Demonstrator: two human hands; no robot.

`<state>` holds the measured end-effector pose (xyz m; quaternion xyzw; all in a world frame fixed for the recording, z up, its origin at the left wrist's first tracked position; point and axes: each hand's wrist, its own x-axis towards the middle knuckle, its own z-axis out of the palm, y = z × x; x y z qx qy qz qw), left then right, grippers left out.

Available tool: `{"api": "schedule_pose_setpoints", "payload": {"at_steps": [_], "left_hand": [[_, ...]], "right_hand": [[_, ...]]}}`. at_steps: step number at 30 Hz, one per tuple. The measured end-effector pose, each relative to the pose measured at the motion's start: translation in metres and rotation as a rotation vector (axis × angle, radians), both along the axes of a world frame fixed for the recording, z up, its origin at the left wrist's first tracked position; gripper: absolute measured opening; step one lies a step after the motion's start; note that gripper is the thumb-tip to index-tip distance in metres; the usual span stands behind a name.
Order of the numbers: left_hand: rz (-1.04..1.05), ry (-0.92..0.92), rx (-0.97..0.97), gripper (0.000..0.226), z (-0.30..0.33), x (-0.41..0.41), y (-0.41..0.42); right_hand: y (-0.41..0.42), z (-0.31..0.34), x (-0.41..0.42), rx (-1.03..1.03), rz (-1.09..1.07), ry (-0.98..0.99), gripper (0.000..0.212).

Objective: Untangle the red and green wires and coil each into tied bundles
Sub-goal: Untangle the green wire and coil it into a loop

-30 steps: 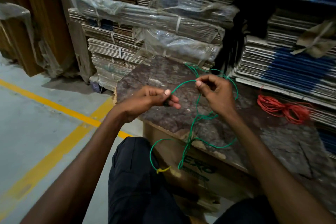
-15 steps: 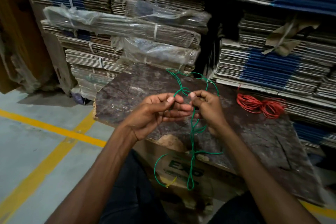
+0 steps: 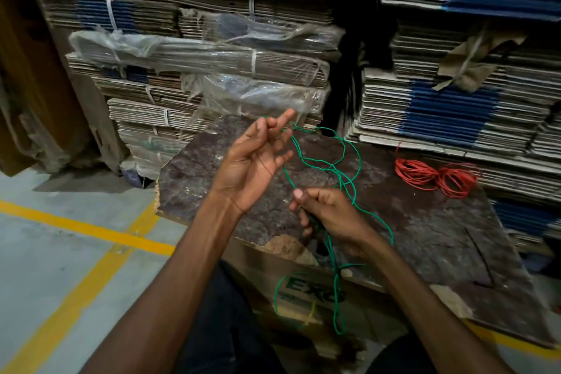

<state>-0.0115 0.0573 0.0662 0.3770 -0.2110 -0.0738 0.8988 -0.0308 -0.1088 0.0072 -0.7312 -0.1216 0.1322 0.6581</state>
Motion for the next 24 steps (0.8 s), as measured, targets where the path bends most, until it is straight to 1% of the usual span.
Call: {"api": "schedule_pose_setpoints", "payload": {"at_steps": [2, 4, 6, 9, 13, 15, 19, 24], "left_hand": [[0.026, -0.016, 0.057, 0.021, 0.004, 0.000, -0.004], [0.061, -0.024, 0.121, 0.013, 0.007, -0.001, -0.006], [0.113, -0.048, 0.236, 0.010, 0.007, 0.000, -0.007], [0.179, -0.159, 0.467, 0.016, -0.002, 0.009, -0.004], [0.318, -0.379, 0.863, 0.015, -0.016, 0.022, 0.010], [0.318, -0.439, 0.977, 0.014, -0.020, 0.026, 0.015], [0.242, -0.487, 1.076, 0.016, -0.026, 0.027, 0.017], [0.136, -0.380, 1.061, 0.019, -0.024, 0.022, 0.033]], "right_hand": [[-0.004, 0.003, 0.001, -0.008, 0.027, -0.025, 0.027], [-0.009, 0.006, 0.001, -0.056, 0.043, -0.066, 0.026], [-0.015, 0.009, 0.001, -0.123, 0.047, -0.116, 0.025], [-0.026, 0.015, -0.001, -0.199, 0.067, -0.186, 0.024], [-0.041, 0.023, -0.002, -0.310, 0.071, -0.337, 0.019], [-0.047, 0.028, -0.001, -0.346, 0.044, -0.432, 0.019], [-0.055, 0.048, 0.002, -0.388, -0.028, -0.630, 0.018], [-0.065, 0.071, 0.014, -0.397, -0.148, -0.832, 0.011]]}}
